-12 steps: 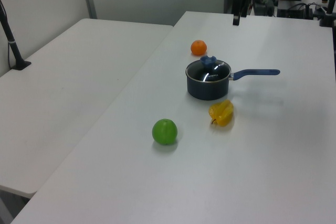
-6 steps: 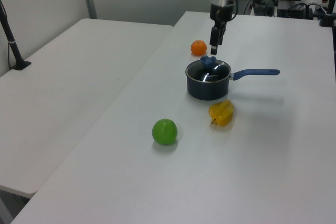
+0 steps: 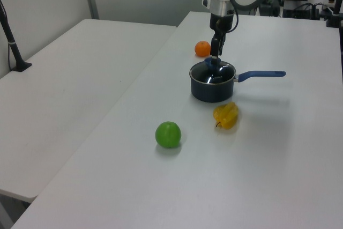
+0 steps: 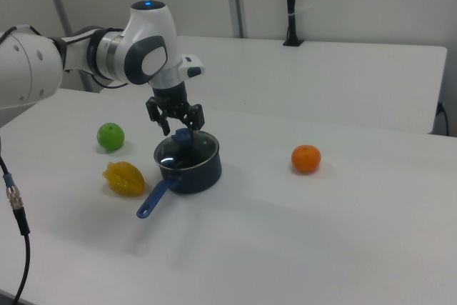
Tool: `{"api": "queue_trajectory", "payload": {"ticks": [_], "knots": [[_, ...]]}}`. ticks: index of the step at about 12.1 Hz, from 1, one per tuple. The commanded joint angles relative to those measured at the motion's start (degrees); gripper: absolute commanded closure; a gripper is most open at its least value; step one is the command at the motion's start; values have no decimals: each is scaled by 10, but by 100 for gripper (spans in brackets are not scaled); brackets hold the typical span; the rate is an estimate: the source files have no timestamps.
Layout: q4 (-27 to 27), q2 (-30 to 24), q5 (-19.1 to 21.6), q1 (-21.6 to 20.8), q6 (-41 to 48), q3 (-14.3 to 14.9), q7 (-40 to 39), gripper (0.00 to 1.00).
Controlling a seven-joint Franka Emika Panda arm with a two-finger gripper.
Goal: Open lid
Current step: 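Lower the gripper onto the blue knob of the glass lid and close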
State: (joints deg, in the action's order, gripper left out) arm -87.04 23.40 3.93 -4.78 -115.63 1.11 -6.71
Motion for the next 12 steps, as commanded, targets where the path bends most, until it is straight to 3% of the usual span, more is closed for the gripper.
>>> {"api": "queue_trajectory", "payload": {"ticks": [1,6,12], "knots": [[12,10,-2,-3,-9,5,-8,15],[11,17,-7,-4,-34,6,-8,21],[11,13,-6,-4,-29,5,-8,47]]}}
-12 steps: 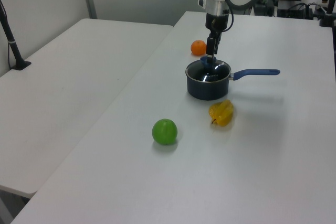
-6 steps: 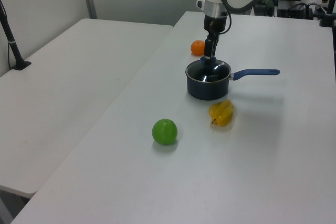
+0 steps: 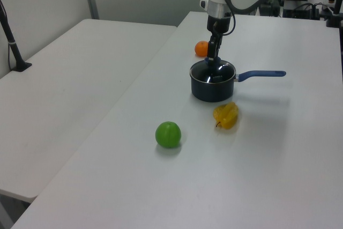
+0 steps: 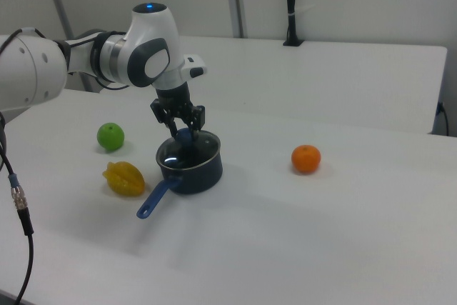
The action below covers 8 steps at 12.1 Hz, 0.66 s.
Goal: Open lid
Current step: 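Lower the gripper onto the blue knob of the glass lid and close, then lift the glass lid off the saucepan and carry it aside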
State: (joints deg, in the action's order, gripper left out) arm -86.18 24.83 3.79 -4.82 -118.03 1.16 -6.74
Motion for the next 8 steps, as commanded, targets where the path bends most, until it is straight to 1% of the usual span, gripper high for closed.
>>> {"api": "queue_trajectory", "payload": {"ticks": [1,4,8], "knots": [[2,-6,-5,-5,-2,4,-9,48],[2,-29,2,-2,9,4,-7,54],[1,-54,4,8,38,12,-8,58]]}}
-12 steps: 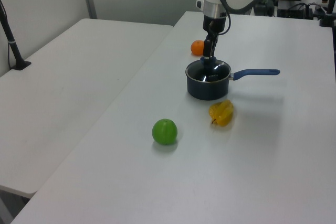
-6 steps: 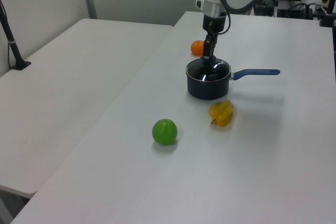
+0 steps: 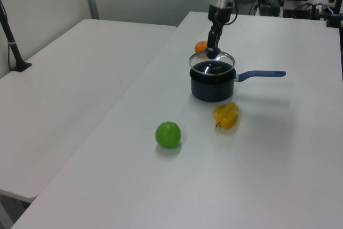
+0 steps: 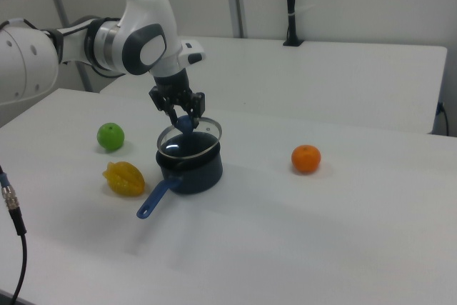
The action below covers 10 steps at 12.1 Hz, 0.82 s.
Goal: Open lid
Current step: 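Lift the glass lid off the saucepan and carry it aside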
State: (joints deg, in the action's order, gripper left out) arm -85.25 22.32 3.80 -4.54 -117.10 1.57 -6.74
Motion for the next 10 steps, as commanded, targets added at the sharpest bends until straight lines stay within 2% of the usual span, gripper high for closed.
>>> {"api": "queue_trajectory", "payload": {"ticks": [1,4,10], "knots": [[-8,-36,4,22,36,8,-9,58],[-9,-40,4,79,39,8,-16,58],[-23,-35,5,216,57,8,-135,58]]}}
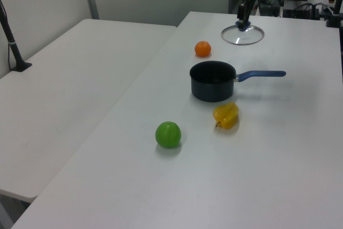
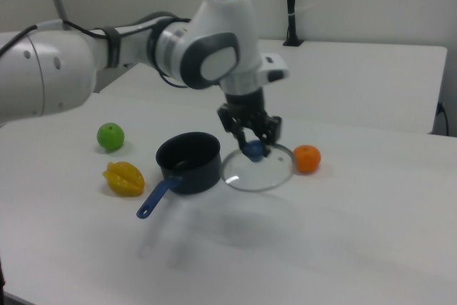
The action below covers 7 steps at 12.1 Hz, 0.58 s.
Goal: Open lid
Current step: 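Lift the glass lid off the saucepan and carry it aside, then lower the held lid onto the table beside the orange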
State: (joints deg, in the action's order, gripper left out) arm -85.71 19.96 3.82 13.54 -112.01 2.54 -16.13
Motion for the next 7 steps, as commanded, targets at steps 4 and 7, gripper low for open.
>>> {"api": "queue_trajectory", "payload": {"ticks": [4,7], "knots": [[-35,14,6,61,-34,-2,-51,58],[-39,56,6,56,-87,-3,-49,58]]}}
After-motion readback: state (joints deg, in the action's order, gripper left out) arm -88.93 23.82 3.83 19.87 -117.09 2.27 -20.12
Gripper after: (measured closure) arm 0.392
